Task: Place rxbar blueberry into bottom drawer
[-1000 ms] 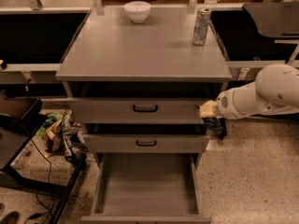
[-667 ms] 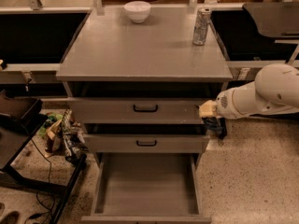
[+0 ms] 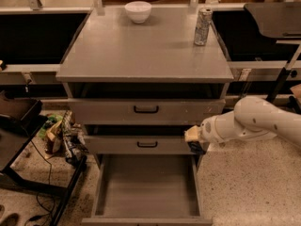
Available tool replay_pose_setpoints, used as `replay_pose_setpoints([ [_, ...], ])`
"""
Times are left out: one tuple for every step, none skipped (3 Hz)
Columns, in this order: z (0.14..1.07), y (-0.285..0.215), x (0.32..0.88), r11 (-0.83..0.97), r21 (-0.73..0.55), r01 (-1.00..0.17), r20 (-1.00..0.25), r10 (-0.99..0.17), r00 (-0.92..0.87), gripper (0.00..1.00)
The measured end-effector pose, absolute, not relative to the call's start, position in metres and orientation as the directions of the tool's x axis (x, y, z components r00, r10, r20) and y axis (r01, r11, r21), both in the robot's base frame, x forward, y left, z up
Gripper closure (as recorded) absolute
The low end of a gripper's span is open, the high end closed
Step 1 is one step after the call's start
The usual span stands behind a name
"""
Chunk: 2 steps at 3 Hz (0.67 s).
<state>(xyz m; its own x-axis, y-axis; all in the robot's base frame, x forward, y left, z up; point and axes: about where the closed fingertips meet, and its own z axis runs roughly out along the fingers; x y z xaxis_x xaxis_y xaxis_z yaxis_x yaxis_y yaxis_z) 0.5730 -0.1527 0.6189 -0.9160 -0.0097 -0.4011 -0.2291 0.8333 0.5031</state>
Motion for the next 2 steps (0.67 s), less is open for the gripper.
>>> replay_pose_setpoints([
  [0.536, -0.138, 0.565, 0.789, 0.582, -0.195, -0.377, 0.049, -0.925, 1.00],
  [0.472, -0.133, 0.574, 0.755, 0.638, -0.152, -0.374, 0.131, -0.918, 1.00],
])
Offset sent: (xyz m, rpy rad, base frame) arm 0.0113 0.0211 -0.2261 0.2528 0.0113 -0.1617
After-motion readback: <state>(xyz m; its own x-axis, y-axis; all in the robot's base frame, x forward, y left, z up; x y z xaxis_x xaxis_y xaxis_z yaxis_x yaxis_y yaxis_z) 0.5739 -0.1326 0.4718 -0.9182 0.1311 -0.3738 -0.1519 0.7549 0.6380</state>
